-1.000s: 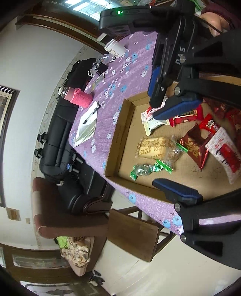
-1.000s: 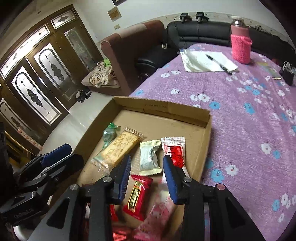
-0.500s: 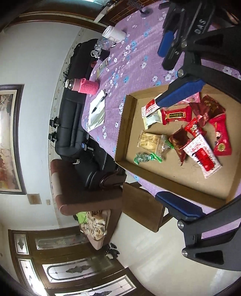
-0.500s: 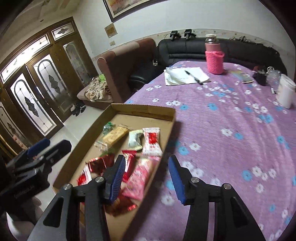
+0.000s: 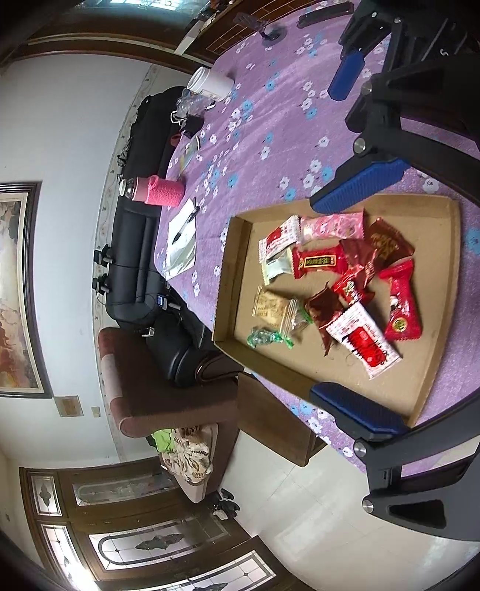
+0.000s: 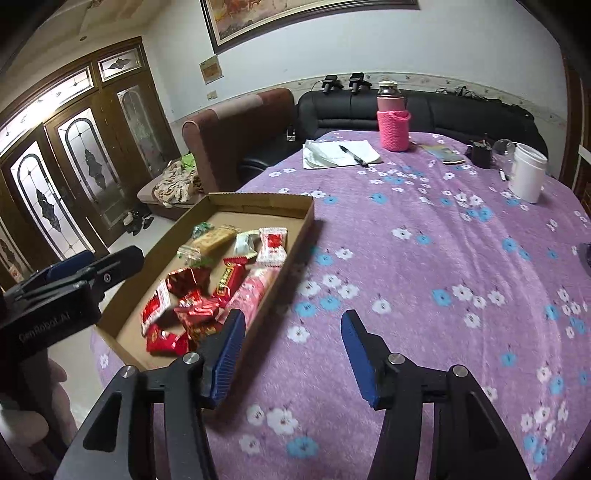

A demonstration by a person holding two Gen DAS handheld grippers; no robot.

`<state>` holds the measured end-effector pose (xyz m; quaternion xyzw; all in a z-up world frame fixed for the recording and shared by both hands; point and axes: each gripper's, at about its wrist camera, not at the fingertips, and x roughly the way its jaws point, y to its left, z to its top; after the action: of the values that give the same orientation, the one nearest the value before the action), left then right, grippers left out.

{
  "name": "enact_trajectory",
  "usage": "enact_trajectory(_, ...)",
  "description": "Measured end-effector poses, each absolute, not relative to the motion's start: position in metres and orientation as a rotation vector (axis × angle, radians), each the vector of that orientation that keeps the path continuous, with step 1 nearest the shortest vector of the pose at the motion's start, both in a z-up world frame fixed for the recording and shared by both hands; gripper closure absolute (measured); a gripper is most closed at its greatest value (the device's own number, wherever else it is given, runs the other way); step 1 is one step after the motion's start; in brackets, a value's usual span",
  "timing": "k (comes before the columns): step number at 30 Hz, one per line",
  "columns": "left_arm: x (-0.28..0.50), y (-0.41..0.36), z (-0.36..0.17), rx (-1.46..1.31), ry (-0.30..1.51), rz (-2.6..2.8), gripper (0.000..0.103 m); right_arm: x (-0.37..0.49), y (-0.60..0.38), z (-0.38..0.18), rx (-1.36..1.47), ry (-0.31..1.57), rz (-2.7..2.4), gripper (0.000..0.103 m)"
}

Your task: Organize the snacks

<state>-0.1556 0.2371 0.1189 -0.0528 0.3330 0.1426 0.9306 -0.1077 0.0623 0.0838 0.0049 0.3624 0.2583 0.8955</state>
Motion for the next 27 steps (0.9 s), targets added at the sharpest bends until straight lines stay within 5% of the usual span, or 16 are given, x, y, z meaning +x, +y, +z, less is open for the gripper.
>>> enact_trajectory(27, -0.161, 0.245, 0.092, -0.207, 0.774, 0.266, 0.01, -0.125, 0.069, 0.051, -0.068, 0.807, 0.446, 0.036)
